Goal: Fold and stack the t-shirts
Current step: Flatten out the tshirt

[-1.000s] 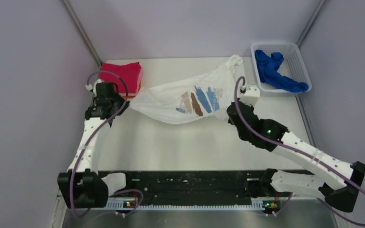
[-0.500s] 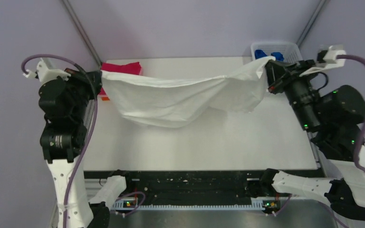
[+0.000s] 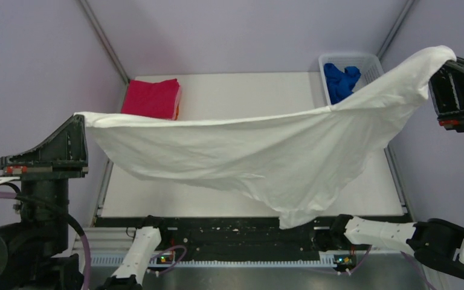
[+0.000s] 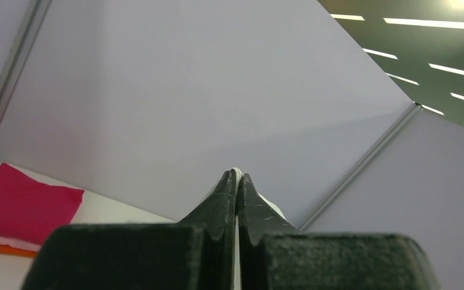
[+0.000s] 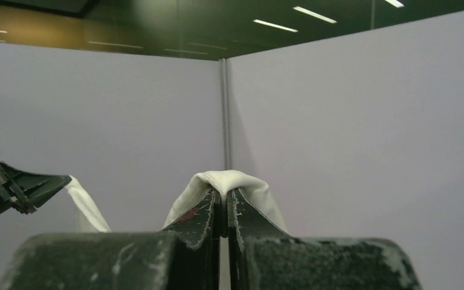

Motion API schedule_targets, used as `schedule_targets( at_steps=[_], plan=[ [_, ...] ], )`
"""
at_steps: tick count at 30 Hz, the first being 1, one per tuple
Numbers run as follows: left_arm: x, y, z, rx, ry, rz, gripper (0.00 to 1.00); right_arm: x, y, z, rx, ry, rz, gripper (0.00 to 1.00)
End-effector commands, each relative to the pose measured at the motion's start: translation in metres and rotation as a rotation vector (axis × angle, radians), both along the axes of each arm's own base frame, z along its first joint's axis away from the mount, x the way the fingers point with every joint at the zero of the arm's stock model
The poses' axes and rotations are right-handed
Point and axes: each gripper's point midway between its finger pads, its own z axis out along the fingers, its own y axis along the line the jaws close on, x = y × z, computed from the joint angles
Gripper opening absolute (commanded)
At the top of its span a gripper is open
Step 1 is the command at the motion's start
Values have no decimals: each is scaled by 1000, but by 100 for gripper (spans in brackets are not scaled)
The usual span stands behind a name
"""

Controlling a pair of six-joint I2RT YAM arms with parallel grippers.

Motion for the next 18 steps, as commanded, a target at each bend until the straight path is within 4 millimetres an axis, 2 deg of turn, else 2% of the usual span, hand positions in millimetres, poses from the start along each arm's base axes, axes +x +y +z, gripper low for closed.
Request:
schedule_targets(
  at_steps=[1,4,6,8,10,11,12,14,18],
  plan=[
    [-1,-14,5,43,-14,-65,0,-20,12,4,-52,-79,96,0],
    [3,-14,4,42,-11,-68,0,-4,5,4,-45,-60,-2,0],
    [17,-12,-2,40,17,-64,0,14,-1,2,-38,-33,-98,0],
    [40,-9,-12,31,63,-55,0,36,-2,-4,-44,-3,-201,0],
    [72,-5,-27,21,125,-37,0,61,-2,-12,-54,28,-316,0],
    [90,-2,-36,14,161,-29,0,76,0,-19,-67,52,-381,0],
    [115,0,-53,12,221,-23,0,91,-3,-27,-70,84,-464,0],
    [154,1,-82,10,308,-28,0,120,0,-49,-97,125,-610,0],
    [215,-3,-147,-1,439,-68,0,172,7,-106,-158,187,-923,0]
  ],
)
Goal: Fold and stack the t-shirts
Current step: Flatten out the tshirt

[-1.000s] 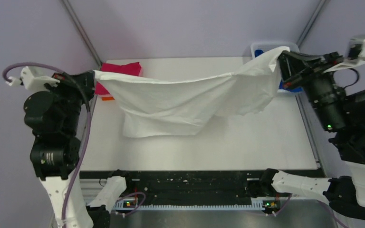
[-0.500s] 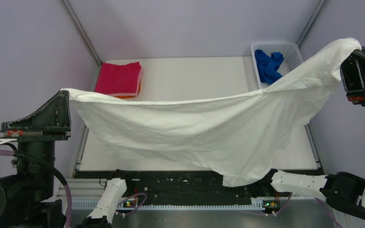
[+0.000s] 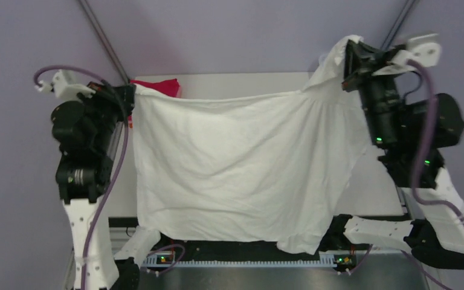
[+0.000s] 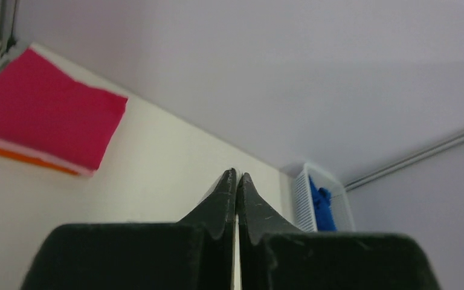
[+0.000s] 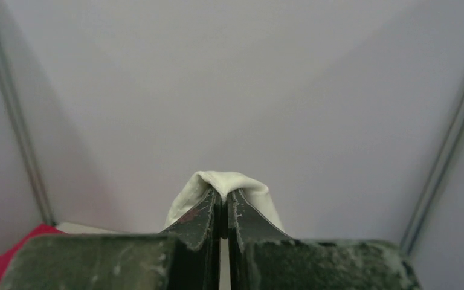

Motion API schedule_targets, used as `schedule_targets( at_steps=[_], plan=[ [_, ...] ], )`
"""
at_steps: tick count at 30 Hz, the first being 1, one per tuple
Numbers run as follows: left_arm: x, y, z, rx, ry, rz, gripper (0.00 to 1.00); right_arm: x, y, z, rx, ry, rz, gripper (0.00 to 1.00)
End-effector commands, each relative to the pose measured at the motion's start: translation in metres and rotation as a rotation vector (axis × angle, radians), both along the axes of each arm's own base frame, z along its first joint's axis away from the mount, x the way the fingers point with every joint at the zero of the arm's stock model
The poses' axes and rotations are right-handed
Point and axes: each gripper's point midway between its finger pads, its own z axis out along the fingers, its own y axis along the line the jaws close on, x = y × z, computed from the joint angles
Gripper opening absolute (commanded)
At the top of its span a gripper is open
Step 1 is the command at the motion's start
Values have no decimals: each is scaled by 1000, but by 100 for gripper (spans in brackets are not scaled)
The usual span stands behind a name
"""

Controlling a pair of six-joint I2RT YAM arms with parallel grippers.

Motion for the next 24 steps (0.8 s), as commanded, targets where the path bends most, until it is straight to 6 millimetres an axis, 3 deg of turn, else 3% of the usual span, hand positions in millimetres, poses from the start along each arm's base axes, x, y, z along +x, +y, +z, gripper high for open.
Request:
schedule_targets(
  at_steps=[1,6,9,12,17,24],
  plan=[
    [78,5,-74,-6,155,8,0,59,-10,-53,-52,65,-438,0],
    [122,34,-170,14,333,156,0,106,9,-136,-96,153,-521,0],
    [148,35,-225,17,422,157,0,129,14,-186,-84,215,-526,0],
    [177,34,-275,18,535,140,0,147,23,-221,-93,243,-524,0],
    [216,37,-313,36,663,139,0,187,23,-262,-135,325,-571,0],
    [274,36,-330,35,691,123,0,248,20,-302,-182,409,-615,0]
  ],
)
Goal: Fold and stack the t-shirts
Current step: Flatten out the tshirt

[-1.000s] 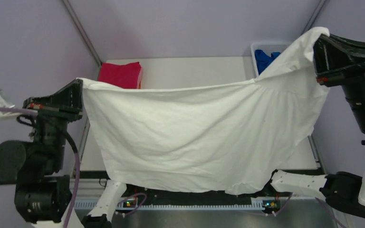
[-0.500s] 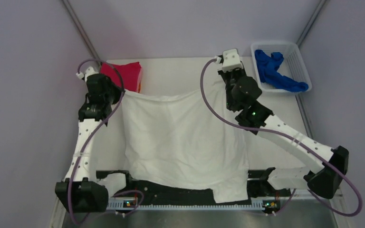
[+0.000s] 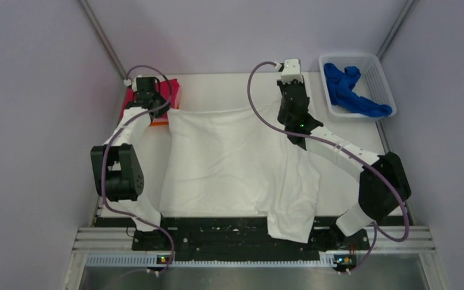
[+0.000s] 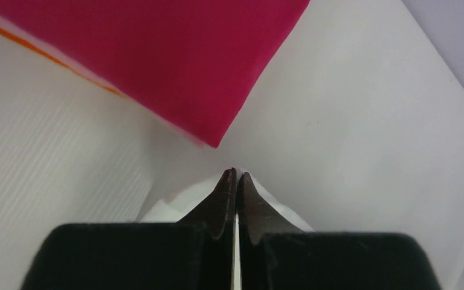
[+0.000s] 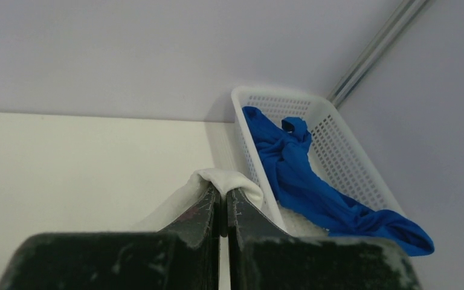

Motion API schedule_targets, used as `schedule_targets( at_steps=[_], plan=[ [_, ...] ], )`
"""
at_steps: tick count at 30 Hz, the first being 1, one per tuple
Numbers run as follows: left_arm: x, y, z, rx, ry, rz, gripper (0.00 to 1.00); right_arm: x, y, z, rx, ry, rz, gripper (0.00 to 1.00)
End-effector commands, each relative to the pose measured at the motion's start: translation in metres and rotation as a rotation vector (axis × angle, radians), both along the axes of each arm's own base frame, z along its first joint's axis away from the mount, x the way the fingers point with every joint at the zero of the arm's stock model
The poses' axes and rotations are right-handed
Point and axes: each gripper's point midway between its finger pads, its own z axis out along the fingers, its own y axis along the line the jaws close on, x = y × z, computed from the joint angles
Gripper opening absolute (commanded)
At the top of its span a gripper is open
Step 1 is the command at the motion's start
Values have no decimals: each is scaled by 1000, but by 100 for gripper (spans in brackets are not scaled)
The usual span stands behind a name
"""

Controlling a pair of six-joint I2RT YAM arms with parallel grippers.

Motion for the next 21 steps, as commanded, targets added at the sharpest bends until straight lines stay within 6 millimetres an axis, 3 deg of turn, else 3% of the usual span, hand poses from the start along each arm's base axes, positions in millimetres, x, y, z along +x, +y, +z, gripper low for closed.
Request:
schedule_targets(
  at_steps=[1,2,5,11,14,15,16,19,21],
  plan=[
    [53,6,31,19,-123,-1,0,36,-3,9,73,-44,-24,0],
    [63,6,37,19,-137,-3,0,44,-5,4,68,-32,-34,0],
    [85,7,25,19,-114,3,0,74,-7,-24,54,19,-58,0],
    [117,9,-9,-13,-62,45,1,139,-3,-83,80,76,-26,0],
    [131,7,-19,-36,-56,49,24,181,7,-130,142,159,62,5],
    [135,6,-19,-44,-58,43,40,199,13,-130,182,168,99,10],
    [138,4,-17,-54,-65,34,54,210,16,-157,202,234,129,19],
    [144,-7,3,-76,-98,-13,85,238,28,-182,313,374,218,53],
    [138,-13,20,-64,-116,-28,89,240,32,-174,381,420,255,77]
  ],
)
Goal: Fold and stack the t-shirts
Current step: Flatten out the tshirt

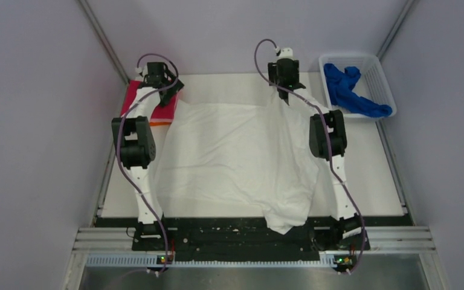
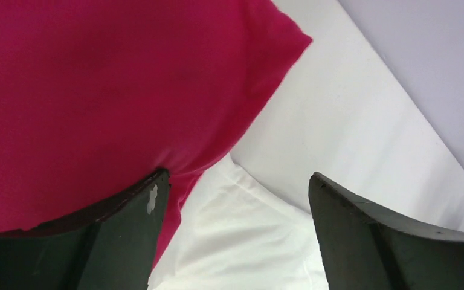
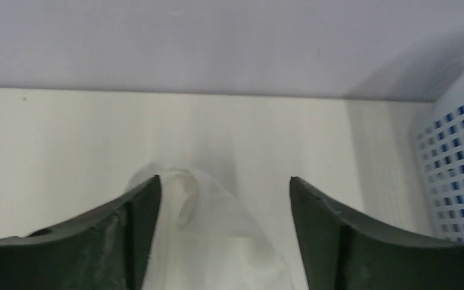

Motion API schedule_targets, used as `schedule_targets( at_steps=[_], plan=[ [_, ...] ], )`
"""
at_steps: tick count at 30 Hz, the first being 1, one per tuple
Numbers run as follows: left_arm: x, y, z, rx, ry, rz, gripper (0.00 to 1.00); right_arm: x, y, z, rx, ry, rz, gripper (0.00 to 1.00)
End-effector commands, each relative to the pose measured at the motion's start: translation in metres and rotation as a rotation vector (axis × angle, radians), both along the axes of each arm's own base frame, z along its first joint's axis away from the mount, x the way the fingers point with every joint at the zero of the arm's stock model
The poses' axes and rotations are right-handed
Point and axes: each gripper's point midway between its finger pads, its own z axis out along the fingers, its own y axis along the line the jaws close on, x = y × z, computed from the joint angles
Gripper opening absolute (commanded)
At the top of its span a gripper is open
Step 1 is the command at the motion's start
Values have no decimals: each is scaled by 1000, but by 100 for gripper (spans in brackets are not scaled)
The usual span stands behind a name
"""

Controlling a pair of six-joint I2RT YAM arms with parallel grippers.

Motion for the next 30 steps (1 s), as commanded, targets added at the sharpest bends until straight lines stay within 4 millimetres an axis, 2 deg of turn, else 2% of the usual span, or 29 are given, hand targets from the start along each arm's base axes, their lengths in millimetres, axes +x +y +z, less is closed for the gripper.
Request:
schedule_targets(
  at_steps=[1,2,3,5,8,10,13,15,17,19,21,26,30],
  plan=[
    [3,-12,74,12,-132,-28,92,-3,17,18,226,136,116,86],
    [-3,-14,81,32,-138,-31,97,-11,16,20,234,149,119,96],
    [-14,-14,93,48,-149,-32,99,-24,16,37,249,141,126,98],
    [-32,-32,104,64,-158,-75,99,-50,11,47,271,157,127,99],
    [-65,-43,112,79,-153,-106,99,-101,3,52,347,204,102,99],
    [-91,-54,107,77,-130,-131,99,-139,1,41,426,245,84,99],
    [-129,-73,87,54,-91,-189,99,-195,5,18,553,312,103,99],
    [-148,-85,72,48,-62,-221,99,-224,7,0,612,356,103,99],
    [-163,-95,56,54,-27,-254,99,-246,8,-15,649,390,111,99],
    [-173,-104,41,56,5,-285,99,-258,4,-30,647,419,89,99],
    [-176,-110,26,47,45,-298,99,-261,-3,-42,623,439,50,99],
    [-171,-117,-11,18,132,-305,99,-243,-28,-72,588,461,-53,99],
    [-165,-119,-34,11,188,-295,99,-231,-37,-96,607,516,-84,99]
  ],
)
